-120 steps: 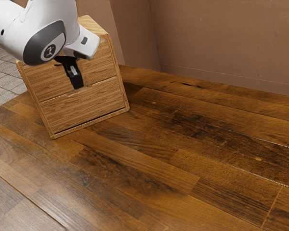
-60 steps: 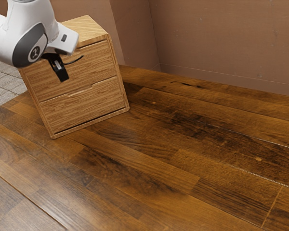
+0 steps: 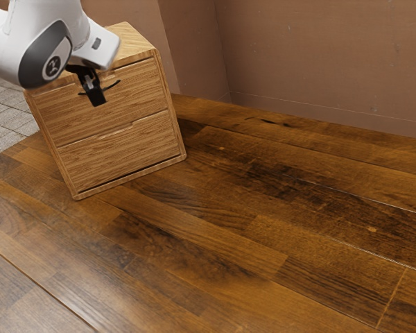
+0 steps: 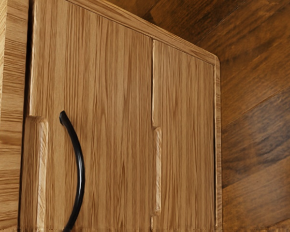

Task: Pull the drawer handle with one arm to open the drawer

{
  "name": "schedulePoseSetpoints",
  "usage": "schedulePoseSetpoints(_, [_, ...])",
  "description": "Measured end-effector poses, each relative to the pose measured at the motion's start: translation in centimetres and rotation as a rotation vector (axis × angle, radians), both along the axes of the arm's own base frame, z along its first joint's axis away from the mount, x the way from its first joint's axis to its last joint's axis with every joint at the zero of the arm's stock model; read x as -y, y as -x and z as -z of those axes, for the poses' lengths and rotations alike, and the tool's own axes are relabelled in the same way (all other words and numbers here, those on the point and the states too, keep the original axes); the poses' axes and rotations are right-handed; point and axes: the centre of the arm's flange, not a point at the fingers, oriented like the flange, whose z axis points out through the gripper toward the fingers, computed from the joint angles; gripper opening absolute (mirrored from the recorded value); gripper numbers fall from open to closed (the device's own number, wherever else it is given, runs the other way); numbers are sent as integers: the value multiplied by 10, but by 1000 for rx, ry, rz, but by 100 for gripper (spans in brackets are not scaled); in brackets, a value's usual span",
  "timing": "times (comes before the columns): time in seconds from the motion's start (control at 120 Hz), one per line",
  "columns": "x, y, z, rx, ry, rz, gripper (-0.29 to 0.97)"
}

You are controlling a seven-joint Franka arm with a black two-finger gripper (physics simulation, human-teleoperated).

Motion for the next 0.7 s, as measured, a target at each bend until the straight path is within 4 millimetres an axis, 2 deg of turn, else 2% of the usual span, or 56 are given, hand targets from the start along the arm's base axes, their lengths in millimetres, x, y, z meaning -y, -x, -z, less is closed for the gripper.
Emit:
schedulePoseSetpoints(0.108, [-22, 8, 5, -23, 9, -34, 68])
schedulePoseSetpoints(0.242, [-31, 2, 22, -49, 33, -47, 68])
schedulePoseSetpoints(0.35, [-74, -2, 47, -71, 45, -108, 68])
schedulePoseSetpoints(0.533, [-80, -35, 48, -14, 75, -24, 68])
schedulePoseSetpoints(0.7, [-102, -50, 69, -20, 94, 2, 71])
